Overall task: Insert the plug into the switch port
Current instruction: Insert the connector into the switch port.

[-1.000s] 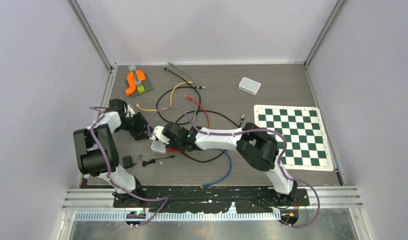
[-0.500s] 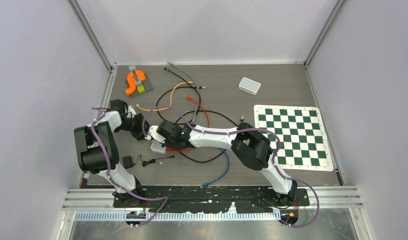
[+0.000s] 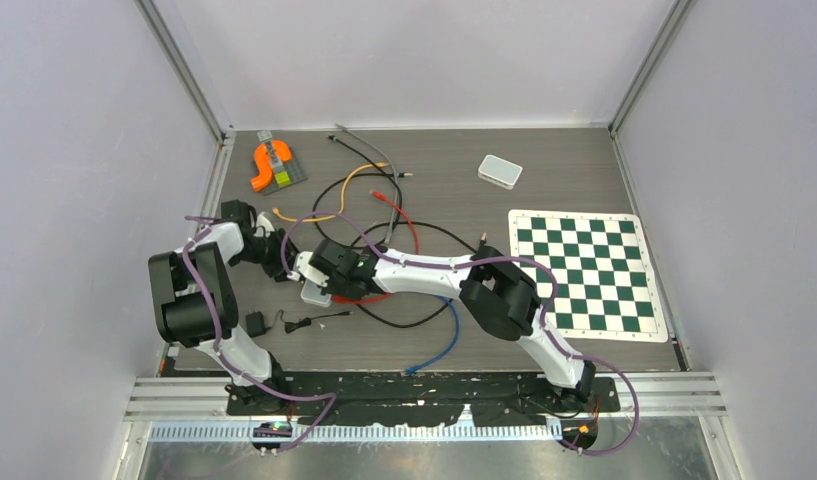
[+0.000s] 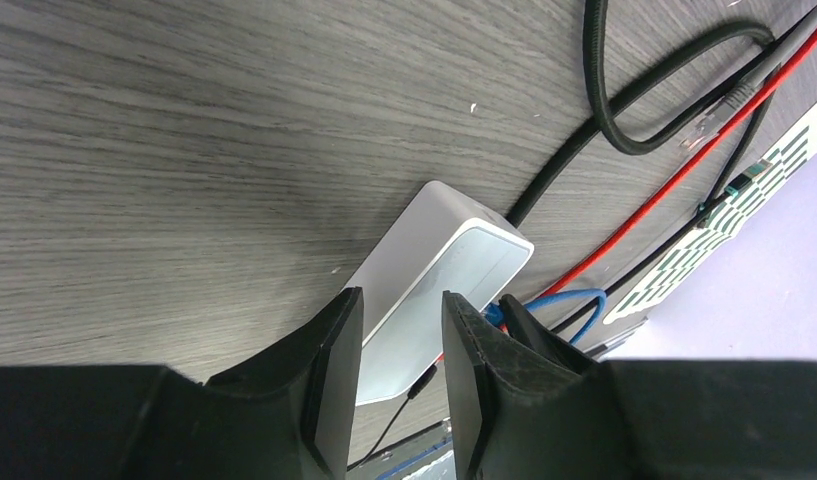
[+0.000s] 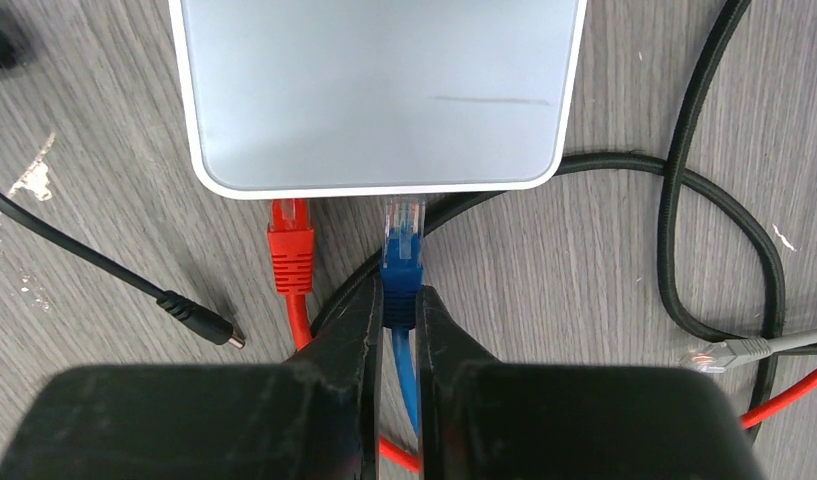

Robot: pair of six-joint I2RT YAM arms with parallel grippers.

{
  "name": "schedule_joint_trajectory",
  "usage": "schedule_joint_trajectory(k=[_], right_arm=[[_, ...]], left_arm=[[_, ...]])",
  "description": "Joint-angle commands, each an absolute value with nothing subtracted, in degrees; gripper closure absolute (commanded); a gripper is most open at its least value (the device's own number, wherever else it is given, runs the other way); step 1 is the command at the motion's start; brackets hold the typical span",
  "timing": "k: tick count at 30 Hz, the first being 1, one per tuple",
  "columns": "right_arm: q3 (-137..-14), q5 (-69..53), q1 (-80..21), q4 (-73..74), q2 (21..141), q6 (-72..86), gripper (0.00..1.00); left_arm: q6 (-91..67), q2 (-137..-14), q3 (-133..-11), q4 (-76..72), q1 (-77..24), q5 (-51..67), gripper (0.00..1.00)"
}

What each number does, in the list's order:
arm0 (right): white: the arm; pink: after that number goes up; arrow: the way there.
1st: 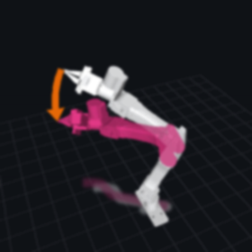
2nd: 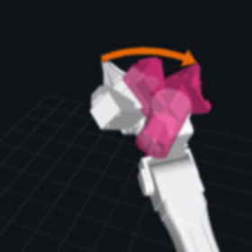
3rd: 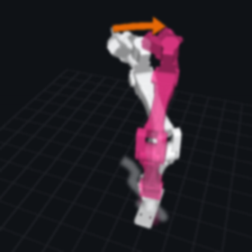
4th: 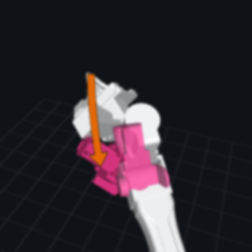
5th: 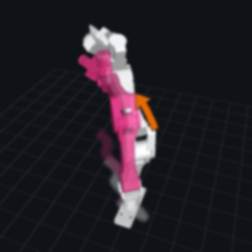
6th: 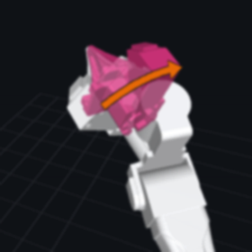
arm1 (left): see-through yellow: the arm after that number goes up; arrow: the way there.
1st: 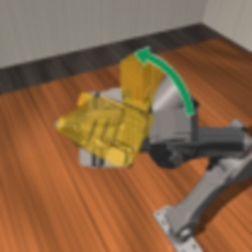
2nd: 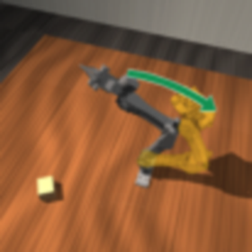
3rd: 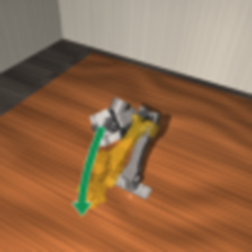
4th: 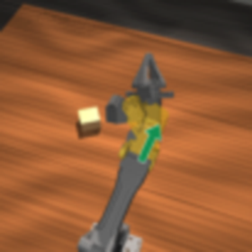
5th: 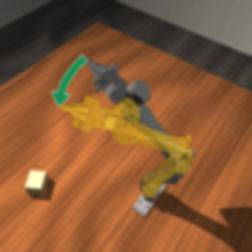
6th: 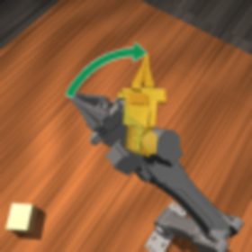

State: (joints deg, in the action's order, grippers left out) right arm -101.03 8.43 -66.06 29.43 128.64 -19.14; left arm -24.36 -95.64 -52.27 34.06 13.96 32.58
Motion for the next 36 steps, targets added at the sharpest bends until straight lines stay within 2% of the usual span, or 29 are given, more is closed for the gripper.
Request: schedule_joint_trajectory(k=[1, 8, 36], right_arm=[[-103.6, 6.9, -66.7, 31.3, 128.5, -17.7, 0.95], [-105.6, 6.3, -66.7, 31.9, 129.5, -17.4, 0.95], [-109.3, 5.0, -63.8, 31.9, 132.2, -13.7, 0.95]], left_arm=[[-22.8, -95.1, -52.2, 36.1, 14.3, 32.2, 0.63], [-21.8, -94.9, -52.5, 37.6, 14.3, 29.9, 0.62], [-21.3, -96.2, -51.4, 35.5, 12.6, 35.9, 0.69]])
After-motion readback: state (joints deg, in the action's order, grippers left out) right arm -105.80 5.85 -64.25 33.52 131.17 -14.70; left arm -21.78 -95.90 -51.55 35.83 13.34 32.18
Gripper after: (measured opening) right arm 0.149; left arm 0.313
